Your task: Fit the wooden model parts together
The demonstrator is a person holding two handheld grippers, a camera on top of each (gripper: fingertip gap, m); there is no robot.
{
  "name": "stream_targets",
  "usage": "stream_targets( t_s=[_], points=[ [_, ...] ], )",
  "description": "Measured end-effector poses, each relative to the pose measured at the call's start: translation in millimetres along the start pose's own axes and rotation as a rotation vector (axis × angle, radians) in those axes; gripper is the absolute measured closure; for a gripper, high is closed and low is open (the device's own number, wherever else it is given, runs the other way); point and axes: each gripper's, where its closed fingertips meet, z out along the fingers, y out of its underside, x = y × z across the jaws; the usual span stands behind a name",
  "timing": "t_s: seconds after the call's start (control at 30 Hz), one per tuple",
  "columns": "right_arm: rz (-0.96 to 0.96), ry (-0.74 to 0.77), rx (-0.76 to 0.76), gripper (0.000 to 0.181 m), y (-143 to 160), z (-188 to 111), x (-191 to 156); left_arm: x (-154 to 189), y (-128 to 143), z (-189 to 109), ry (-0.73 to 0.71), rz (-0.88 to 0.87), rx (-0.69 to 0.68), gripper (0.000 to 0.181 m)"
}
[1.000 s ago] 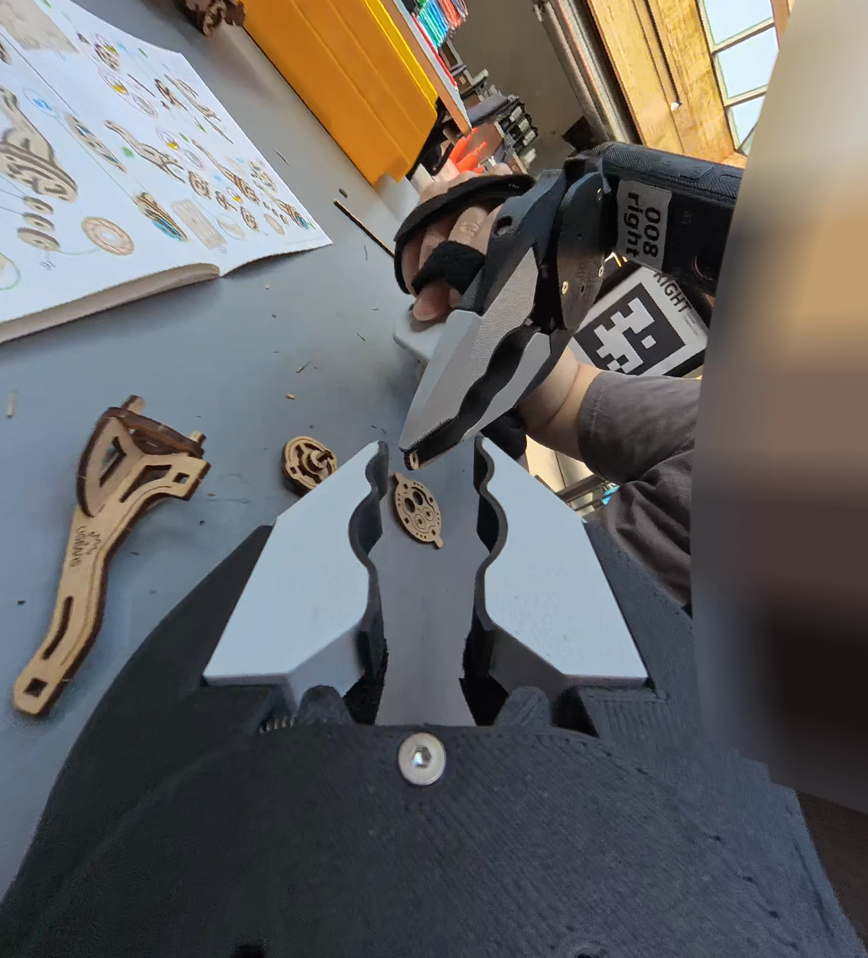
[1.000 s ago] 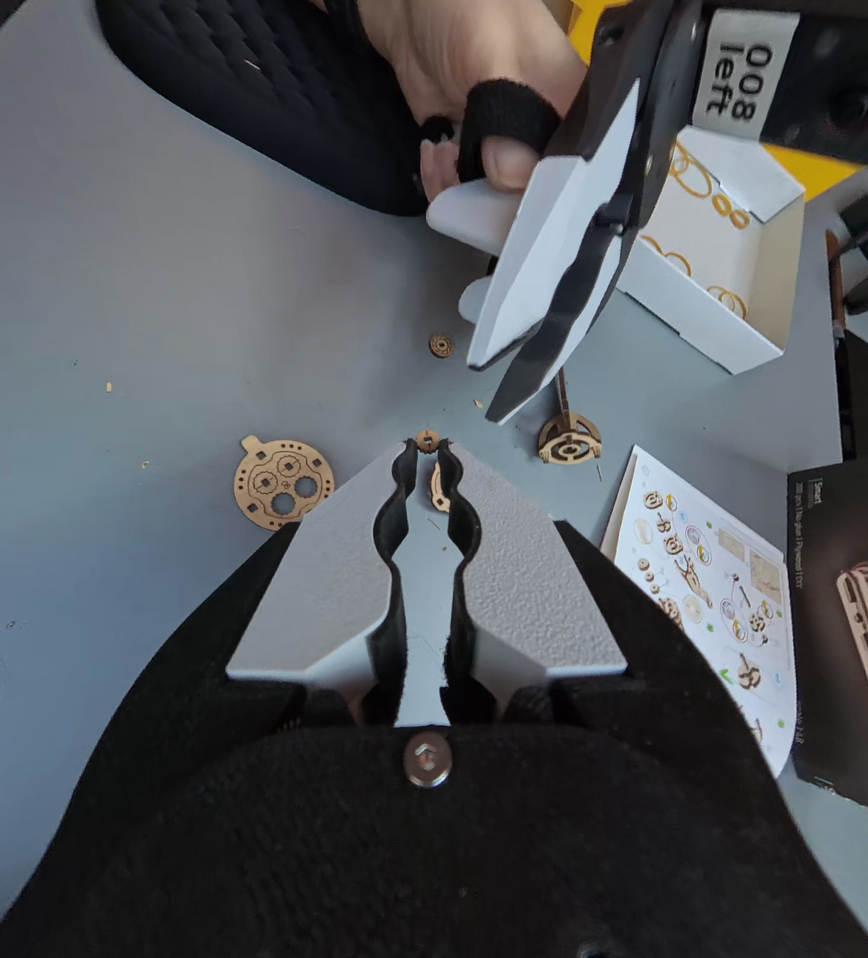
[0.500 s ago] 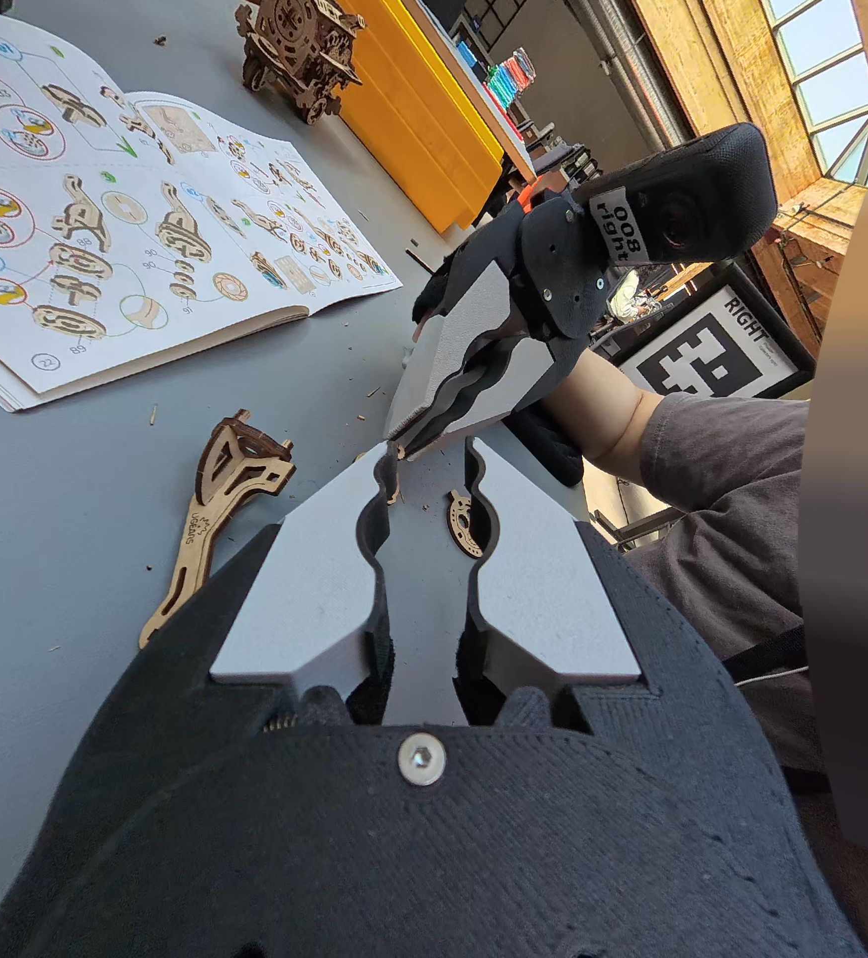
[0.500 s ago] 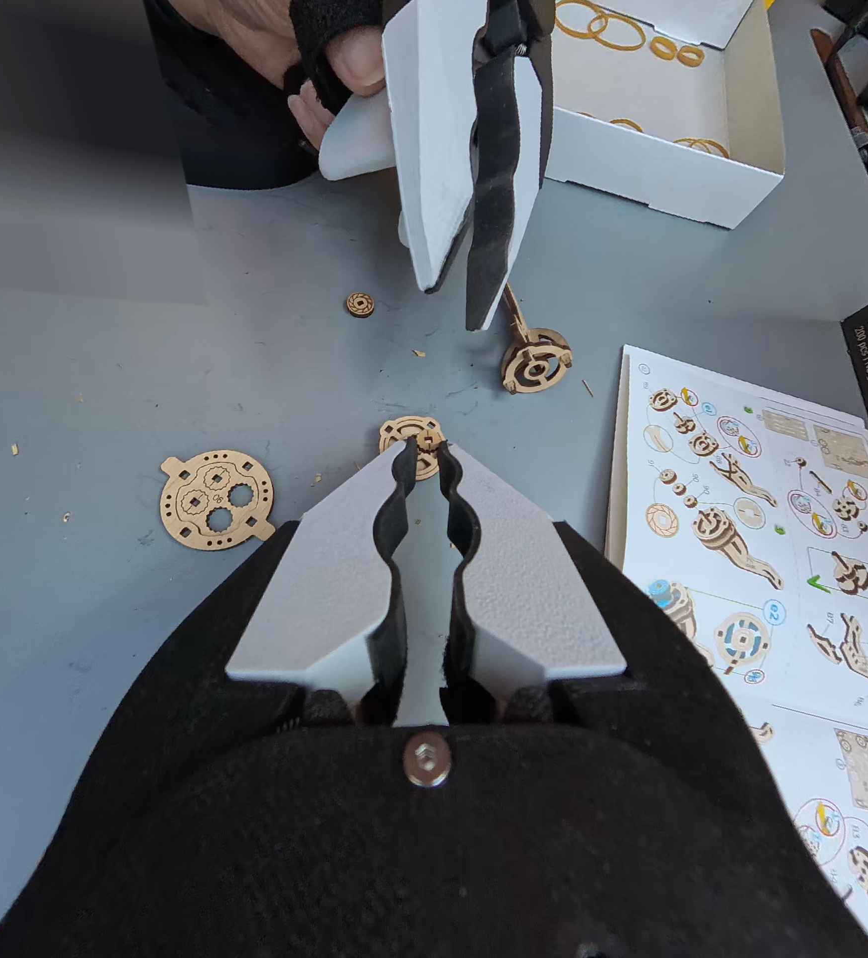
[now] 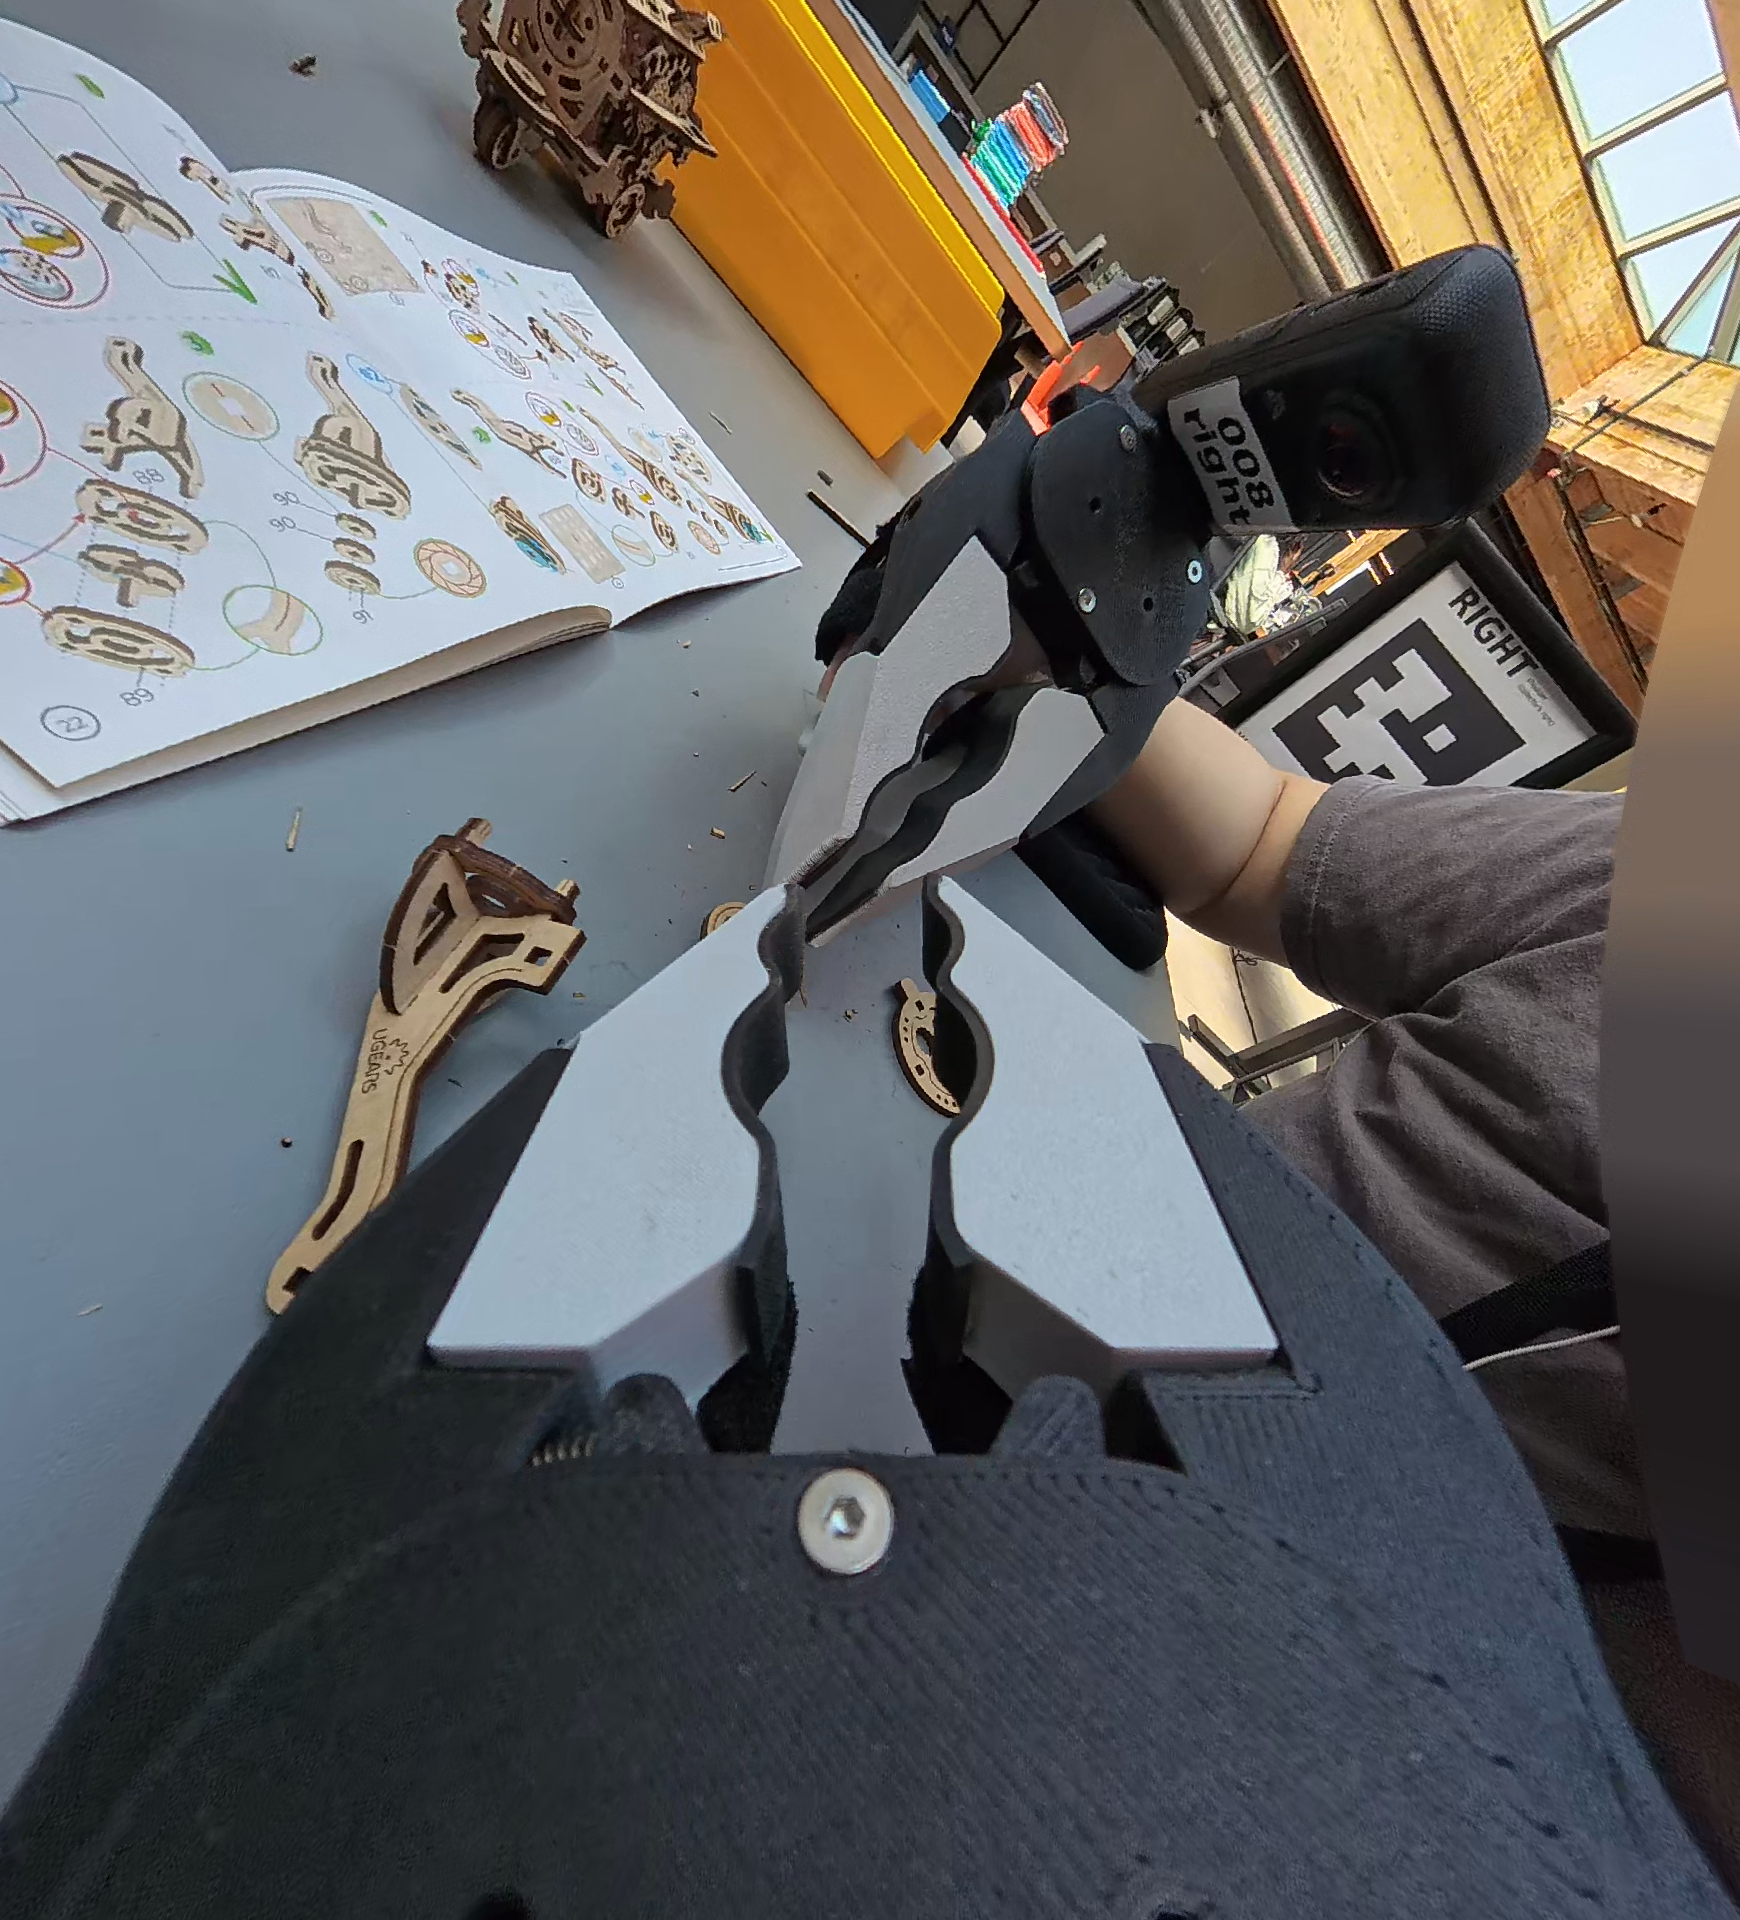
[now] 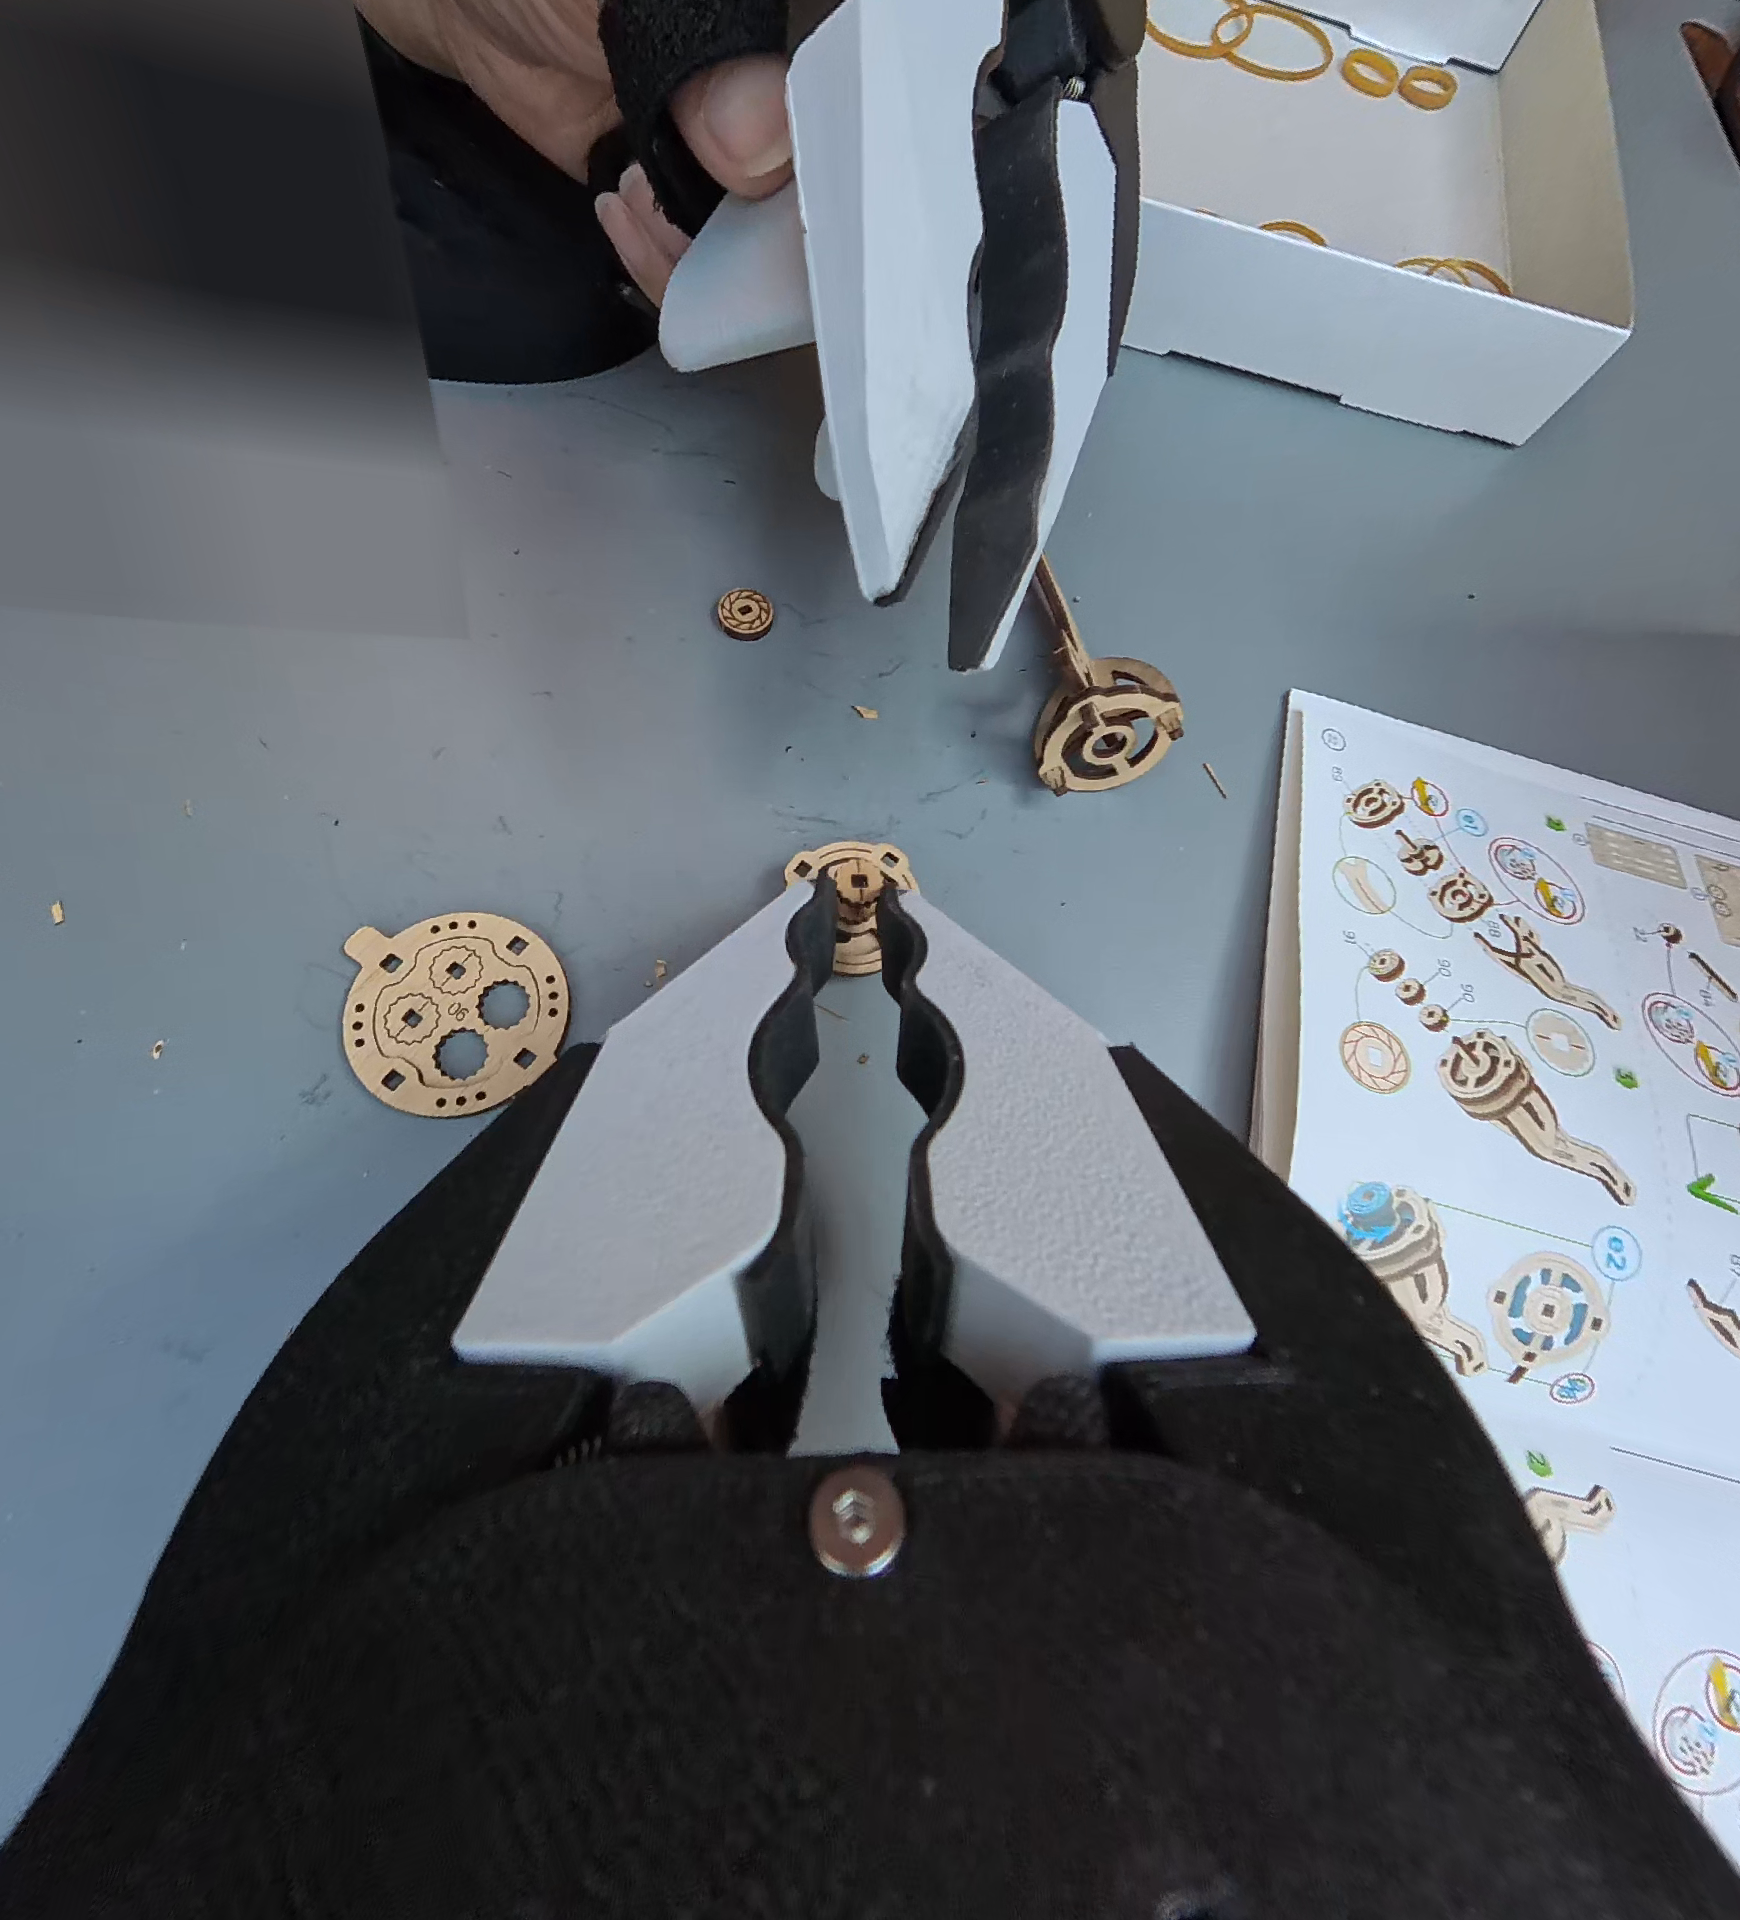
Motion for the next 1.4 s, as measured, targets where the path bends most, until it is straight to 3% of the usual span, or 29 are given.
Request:
stream_targets(
  t_s=[1.0,1.13,1.23,1.3,1.4],
  points=[
    [-0.010,-0.012,0.007,0.174,0,0,-1,-3,9,6,-0.049,0.051,-0.058,0.158],
    [-0.015,-0.014,0.000,0.174,1,-1,-1,-10,17,10,-0.154,0.194,-0.133,0.153],
    [-0.015,-0.016,0.001,0.174,1,-1,-1,-22,26,12,-0.308,0.429,-0.232,0.151],
    [-0.020,-0.012,0.000,0.174,1,-1,-1,-26,31,15,-0.387,0.580,-0.293,0.154],
    [-0.024,-0.011,0.005,0.174,0,-2,0,-19,36,22,-0.388,0.728,-0.326,0.166]
  ],
)
